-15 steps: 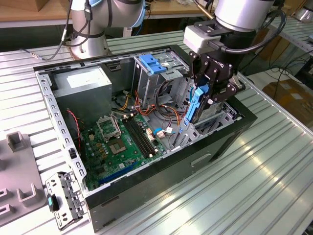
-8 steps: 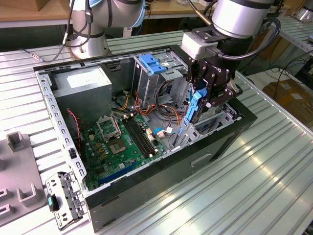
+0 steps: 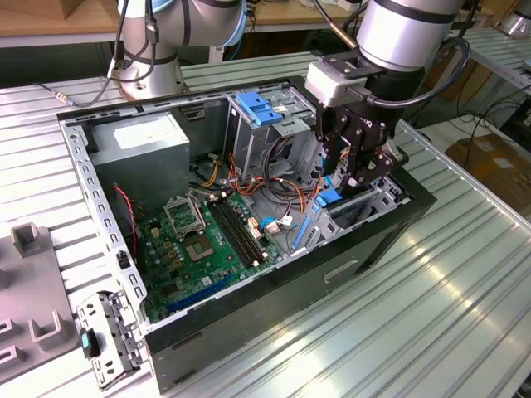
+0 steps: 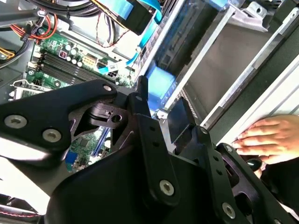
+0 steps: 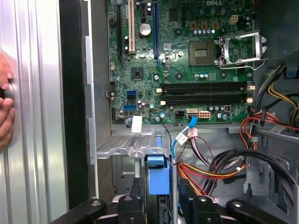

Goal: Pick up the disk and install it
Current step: 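Insert the disk into the insertion slot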

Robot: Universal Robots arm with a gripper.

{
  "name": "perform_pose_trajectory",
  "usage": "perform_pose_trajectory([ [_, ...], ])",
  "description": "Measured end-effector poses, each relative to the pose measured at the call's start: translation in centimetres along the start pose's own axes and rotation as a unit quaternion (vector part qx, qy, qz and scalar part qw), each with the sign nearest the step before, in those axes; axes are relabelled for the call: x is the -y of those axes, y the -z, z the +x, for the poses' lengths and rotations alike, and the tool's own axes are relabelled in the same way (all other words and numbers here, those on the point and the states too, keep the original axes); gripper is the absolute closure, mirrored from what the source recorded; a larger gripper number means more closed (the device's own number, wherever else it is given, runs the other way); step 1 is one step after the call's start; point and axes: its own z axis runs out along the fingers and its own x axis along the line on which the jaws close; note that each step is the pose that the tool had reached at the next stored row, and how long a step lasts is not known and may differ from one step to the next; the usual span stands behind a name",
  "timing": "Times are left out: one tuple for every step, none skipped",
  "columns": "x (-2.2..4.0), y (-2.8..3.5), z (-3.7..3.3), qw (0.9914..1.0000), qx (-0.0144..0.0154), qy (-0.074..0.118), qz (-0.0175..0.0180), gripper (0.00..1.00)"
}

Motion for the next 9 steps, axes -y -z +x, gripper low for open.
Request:
perform_pose_trajectory([
  [0.00, 0.00, 0.00, 1.00000, 0.0000, 0.000, 0.0000, 0.55],
  [0.00, 0.00, 0.00, 1.00000, 0.0000, 0.000, 0.0000, 0.55],
  [0.00, 0.00, 0.00, 1.00000, 0.0000, 0.000, 0.0000, 0.55],
  [0.00, 0.00, 0.00, 1.00000, 0.0000, 0.000, 0.0000, 0.55],
  [0.00, 0.00, 0.00, 1.00000, 0.0000, 0.000, 0.0000, 0.55],
  [0.00, 0.00, 0.00, 1.00000, 0.0000, 0.000, 0.0000, 0.55],
  [0.00, 0.00, 0.00, 1.00000, -0.0001, 0.000, 0.0000, 0.57],
  [0.00, 0.00, 0.00, 1.00000, -0.0001, 0.000, 0.0000, 0.64],
  [0.00, 0.00, 0.00, 1.00000, 0.0000, 0.000, 0.0000, 0.64],
])
